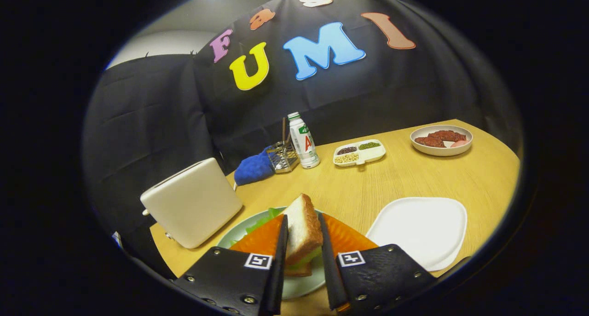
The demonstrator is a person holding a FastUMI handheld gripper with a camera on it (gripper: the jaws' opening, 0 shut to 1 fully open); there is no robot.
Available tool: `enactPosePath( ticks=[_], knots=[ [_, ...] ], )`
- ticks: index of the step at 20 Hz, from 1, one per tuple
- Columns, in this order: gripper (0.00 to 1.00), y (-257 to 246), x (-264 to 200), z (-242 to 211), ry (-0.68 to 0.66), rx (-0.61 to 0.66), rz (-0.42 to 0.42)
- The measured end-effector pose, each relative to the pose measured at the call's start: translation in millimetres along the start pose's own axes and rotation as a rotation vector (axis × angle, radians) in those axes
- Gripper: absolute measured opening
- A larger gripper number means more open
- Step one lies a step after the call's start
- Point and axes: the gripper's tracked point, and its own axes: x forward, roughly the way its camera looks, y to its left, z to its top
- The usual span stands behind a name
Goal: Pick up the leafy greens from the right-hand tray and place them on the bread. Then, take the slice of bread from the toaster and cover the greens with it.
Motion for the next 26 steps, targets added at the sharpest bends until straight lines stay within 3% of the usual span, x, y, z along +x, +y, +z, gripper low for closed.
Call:
enactPosePath(
  ticks=[4, 10, 15, 17, 21, 23, 26],
  knots=[
    [0.40, 4, 1, 2, 0.007, -0.025, 0.008],
    [0.71, -12, -15, 32, -0.103, -0.090, -0.027],
    [0.76, -60, -51, 76, -0.227, -0.231, -0.203],
    [0.89, -82, -66, 91, -0.271, -0.274, -0.263],
    [0.90, -114, -92, 112, -0.315, -0.336, -0.343],
    [0.95, -122, -103, 120, -0.332, -0.351, -0.360],
    [0.95, -141, -115, 126, -0.329, -0.362, -0.378]
  ],
)
